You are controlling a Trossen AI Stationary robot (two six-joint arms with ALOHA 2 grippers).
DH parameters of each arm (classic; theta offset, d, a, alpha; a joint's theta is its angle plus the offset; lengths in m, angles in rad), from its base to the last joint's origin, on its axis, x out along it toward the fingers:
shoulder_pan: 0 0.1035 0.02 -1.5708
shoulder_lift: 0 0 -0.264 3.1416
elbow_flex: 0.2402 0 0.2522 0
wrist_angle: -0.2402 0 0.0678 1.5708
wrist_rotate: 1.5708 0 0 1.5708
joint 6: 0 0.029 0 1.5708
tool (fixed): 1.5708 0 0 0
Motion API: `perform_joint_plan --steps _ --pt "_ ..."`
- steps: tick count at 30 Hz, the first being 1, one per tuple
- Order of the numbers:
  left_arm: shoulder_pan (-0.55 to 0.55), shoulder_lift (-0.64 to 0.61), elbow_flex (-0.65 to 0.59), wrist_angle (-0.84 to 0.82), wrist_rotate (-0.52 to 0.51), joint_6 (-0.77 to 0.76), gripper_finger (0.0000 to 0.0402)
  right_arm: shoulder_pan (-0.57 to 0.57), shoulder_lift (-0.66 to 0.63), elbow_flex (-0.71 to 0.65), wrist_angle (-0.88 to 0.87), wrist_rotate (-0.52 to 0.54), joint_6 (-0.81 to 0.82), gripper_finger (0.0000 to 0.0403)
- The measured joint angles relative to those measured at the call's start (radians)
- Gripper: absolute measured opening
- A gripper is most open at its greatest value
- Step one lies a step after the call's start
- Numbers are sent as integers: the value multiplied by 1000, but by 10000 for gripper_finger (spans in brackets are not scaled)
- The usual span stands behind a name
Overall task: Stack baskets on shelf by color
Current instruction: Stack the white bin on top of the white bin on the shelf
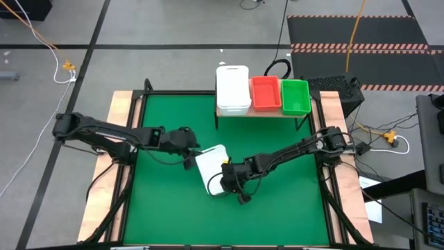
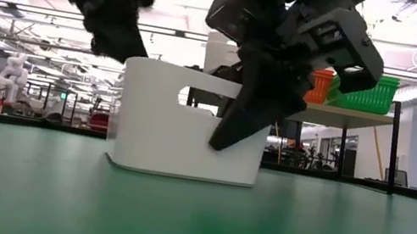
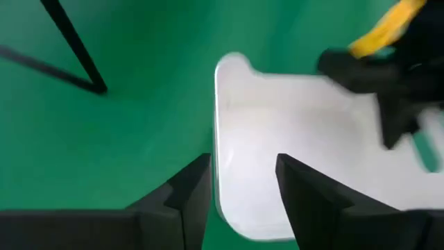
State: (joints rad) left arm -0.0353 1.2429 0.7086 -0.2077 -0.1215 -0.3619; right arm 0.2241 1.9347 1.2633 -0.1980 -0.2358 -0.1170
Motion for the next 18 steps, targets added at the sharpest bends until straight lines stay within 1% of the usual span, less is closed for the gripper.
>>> perform_joint_plan --steps 2,6,8,9,11,12,14,18 --pt "0 -66 1 -19 -2 18 172 4 -13 4 -27 -4 0 8" --pt "-1 -201 1 -117 -56 20 179 15 -71 66 -104 -91 -21 3" --pt "-1 -267 2 -163 -101 13 179 22 -119 131 -159 -118 -41 2" --pt "0 -296 2 -203 -129 7 179 30 -143 168 -191 -119 -60 2" --pt "0 -342 2 -228 -183 -14 179 41 -188 251 -260 -97 -109 2" --pt "0 -362 2 -255 -205 -18 179 47 -212 293 -293 -73 -136 2" --pt "0 -385 2 -286 -241 -27 179 50 -255 375 -339 11 -199 1" --pt "0 -392 2 -300 -265 -42 179 27 -349 489 -381 266 -343 1"
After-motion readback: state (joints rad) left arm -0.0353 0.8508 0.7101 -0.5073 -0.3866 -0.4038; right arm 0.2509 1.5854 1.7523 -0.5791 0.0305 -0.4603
